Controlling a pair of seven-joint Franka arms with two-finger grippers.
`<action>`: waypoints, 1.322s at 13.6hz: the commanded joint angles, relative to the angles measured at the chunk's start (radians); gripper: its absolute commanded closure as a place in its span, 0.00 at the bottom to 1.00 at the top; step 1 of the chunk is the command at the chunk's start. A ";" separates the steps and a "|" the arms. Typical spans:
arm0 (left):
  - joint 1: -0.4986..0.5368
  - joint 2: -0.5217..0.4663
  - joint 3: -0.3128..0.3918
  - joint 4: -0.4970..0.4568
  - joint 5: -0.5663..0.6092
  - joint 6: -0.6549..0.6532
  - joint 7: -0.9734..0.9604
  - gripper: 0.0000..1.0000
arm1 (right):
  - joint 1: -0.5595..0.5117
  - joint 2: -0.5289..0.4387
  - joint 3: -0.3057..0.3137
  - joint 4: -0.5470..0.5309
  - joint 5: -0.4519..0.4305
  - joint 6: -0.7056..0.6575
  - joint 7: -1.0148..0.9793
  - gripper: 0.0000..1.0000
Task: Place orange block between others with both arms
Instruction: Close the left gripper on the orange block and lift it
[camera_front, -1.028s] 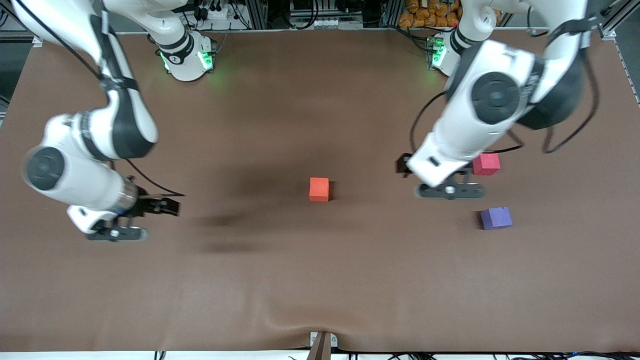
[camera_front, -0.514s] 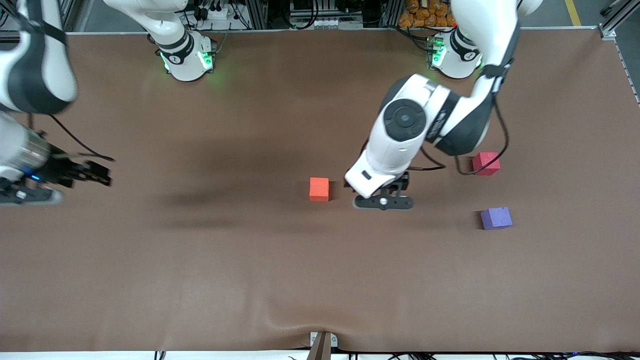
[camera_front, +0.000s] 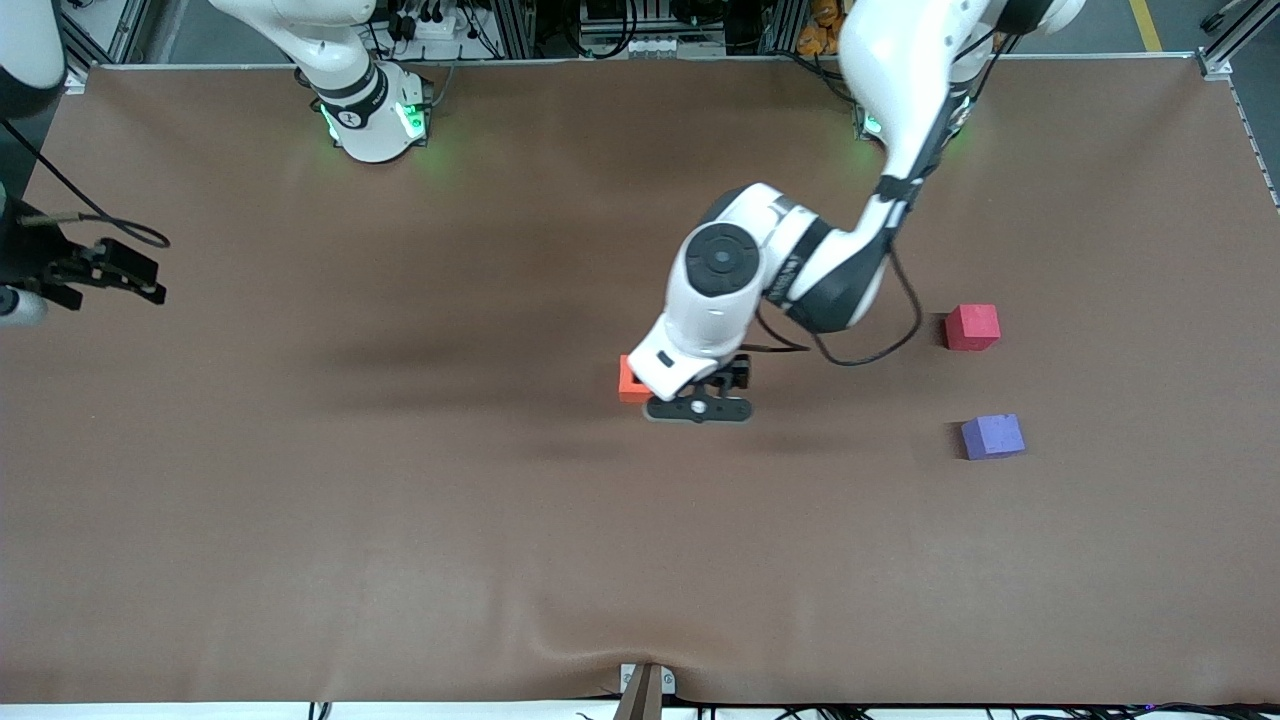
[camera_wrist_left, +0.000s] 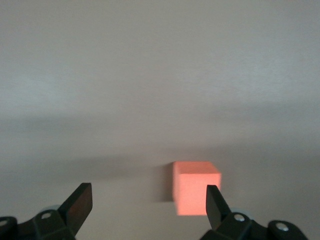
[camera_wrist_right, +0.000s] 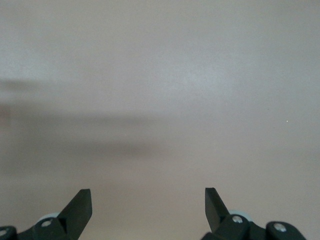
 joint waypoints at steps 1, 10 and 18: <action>-0.028 0.073 0.011 0.046 -0.011 0.038 -0.036 0.00 | -0.005 0.001 0.011 0.101 -0.016 -0.097 0.009 0.00; -0.090 0.145 0.008 0.043 -0.014 0.138 -0.147 0.00 | -0.004 0.023 0.009 0.213 -0.004 -0.168 0.001 0.00; -0.112 0.180 0.011 0.024 -0.003 0.173 -0.136 0.00 | 0.019 0.023 0.006 0.215 -0.008 -0.168 0.009 0.00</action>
